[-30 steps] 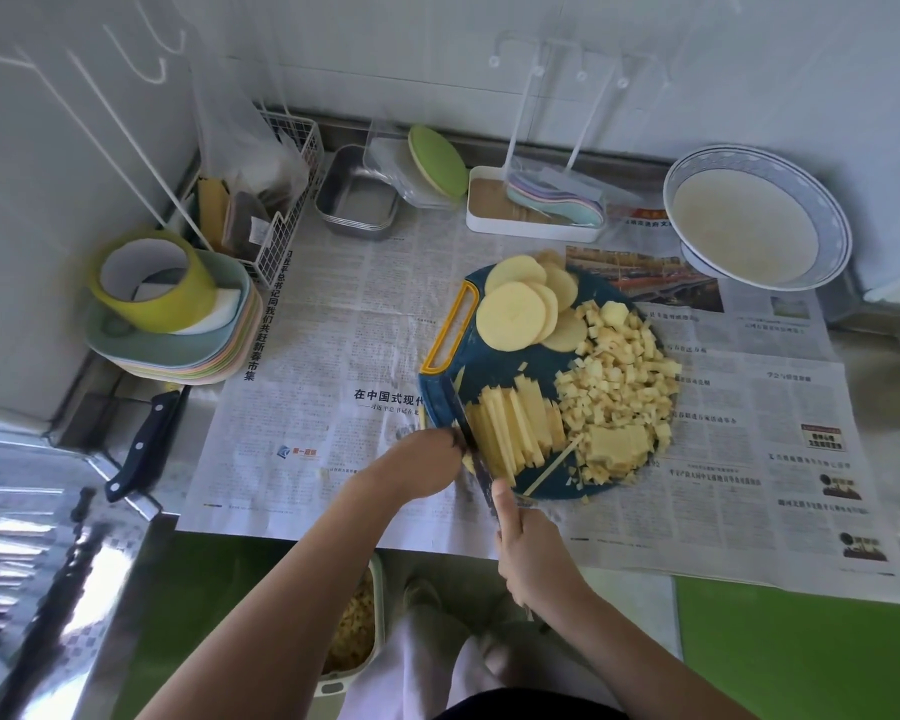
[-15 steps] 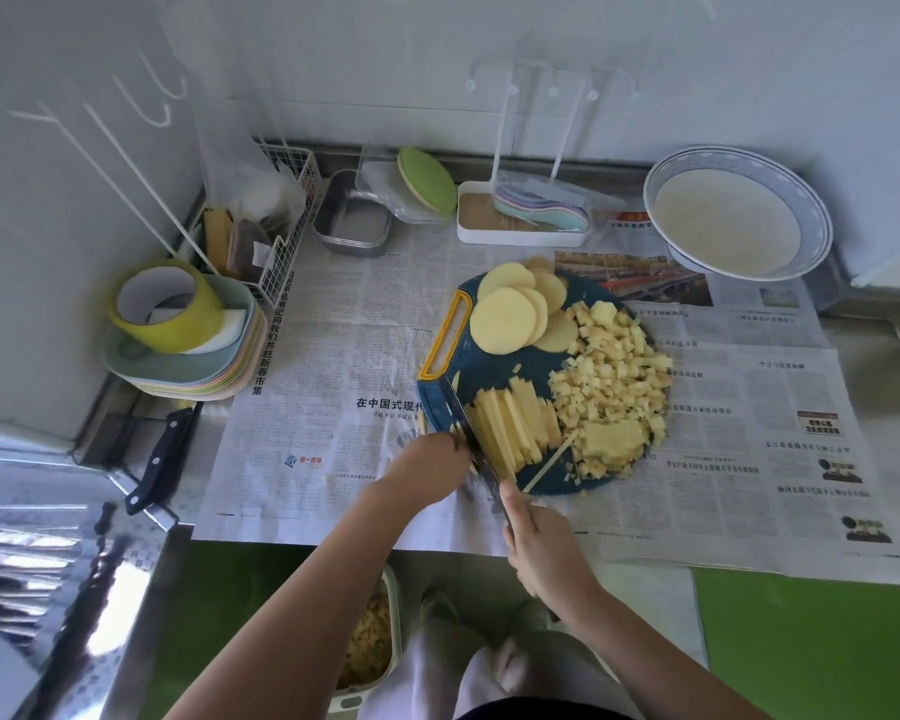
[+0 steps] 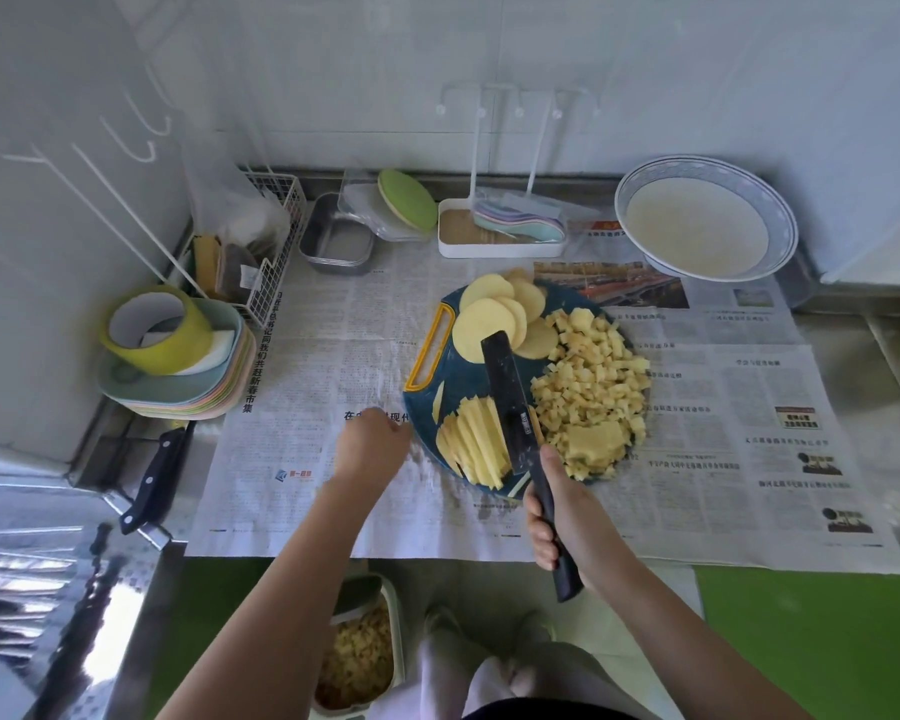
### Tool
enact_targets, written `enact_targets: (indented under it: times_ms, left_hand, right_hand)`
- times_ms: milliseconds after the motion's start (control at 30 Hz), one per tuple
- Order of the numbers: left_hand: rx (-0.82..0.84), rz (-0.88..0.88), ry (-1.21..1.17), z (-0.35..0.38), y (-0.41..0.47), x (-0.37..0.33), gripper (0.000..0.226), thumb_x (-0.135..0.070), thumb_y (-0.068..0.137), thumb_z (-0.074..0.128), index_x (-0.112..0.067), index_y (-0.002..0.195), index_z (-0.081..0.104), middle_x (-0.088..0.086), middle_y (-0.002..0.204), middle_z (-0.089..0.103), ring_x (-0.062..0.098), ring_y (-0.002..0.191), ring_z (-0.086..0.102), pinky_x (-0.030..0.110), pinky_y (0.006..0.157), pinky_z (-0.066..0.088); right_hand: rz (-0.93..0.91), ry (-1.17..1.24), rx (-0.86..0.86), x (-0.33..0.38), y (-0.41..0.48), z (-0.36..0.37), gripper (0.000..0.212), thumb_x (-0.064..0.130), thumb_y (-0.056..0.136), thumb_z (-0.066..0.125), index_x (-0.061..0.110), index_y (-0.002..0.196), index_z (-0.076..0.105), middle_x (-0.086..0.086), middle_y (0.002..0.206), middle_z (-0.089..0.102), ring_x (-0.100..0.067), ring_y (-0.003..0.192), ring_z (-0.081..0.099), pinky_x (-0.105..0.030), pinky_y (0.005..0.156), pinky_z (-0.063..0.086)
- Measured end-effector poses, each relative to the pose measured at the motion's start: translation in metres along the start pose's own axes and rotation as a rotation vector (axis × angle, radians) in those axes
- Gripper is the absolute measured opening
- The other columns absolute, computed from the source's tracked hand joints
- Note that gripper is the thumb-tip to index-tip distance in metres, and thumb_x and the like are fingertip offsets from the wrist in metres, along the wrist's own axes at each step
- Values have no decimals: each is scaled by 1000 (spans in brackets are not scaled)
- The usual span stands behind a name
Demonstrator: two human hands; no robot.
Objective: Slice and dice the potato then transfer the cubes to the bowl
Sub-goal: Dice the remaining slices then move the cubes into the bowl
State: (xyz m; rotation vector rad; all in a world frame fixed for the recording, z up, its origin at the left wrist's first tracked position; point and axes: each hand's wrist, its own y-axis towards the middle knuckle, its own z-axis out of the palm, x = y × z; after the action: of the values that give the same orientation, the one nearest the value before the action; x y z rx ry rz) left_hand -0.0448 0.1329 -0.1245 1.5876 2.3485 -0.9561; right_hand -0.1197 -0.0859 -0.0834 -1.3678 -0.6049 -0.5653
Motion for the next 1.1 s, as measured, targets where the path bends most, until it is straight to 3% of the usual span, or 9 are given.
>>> enact_targets:
  times_ms: [67,133,267,433,667,767,833,933,1100]
  left_hand:
    - [-29,-52,-33,-4,2,0,37,-28,87,66,0,64,60,6,57,59,15,48,51,21,47,41]
    - [30,-92,-41,-1,5,-5,26,-23,82,71,2,78,69,9,68,67,18,56,59,23,47,45]
    - [66,-128,-4,4,4,-12,9,-7,78,66,1,81,71,7,67,65,17,55,58,21,40,39]
    - [22,-152,-80,7,5,-6,17,-11,82,58,0,78,70,9,72,70,19,57,60,23,43,45]
    - [40,-211,-123,8,6,-16,19,-12,81,60,5,81,68,9,65,66,18,54,55,20,44,39]
    - [-30,-163,-109,12,5,-20,16,-10,82,60,4,75,64,11,63,64,18,52,51,20,42,34]
    - [-62,-134,-76,12,4,-21,2,-3,80,57,-2,79,57,8,64,58,22,58,54,22,42,33]
    - [-47,-90,-91,10,4,-18,18,-4,82,57,-12,96,51,10,82,64,27,75,64,30,54,47]
    - [-9,-25,-17,10,0,-12,13,-12,79,65,-9,86,54,0,66,57,17,61,54,22,46,35]
  right_hand:
    - [-14,6,-17,1,0,-1,63,72,75,40,13,56,44,-5,45,35,-18,35,31,-24,39,31]
    - [-30,9,-17,1,-1,-1,62,71,77,40,12,58,43,-5,45,35,-18,35,31,-25,39,32]
    - [-65,-8,-14,5,-4,-4,61,65,86,38,12,59,43,-3,44,37,-16,35,33,-24,38,33]
    - [-75,-10,-26,6,-6,-12,60,64,90,36,12,61,43,-2,46,38,-15,36,33,-24,38,34]
    - [-87,8,-27,4,-7,-23,58,64,88,39,13,61,45,-2,48,38,-14,37,32,-24,37,31]
    - [-101,11,-37,4,-7,-27,59,67,83,40,13,61,45,-2,48,39,-14,38,32,-24,37,32]
    - [-106,4,-41,4,-7,-29,59,69,81,40,13,62,45,-2,48,39,-15,38,32,-24,38,32]
    - [-115,-3,-40,3,-8,-33,59,68,82,40,12,62,45,-2,48,39,-15,39,33,-25,38,33]
    - [-130,-19,-49,1,-8,-38,60,65,88,38,12,63,46,-2,48,40,-15,39,34,-26,40,33]
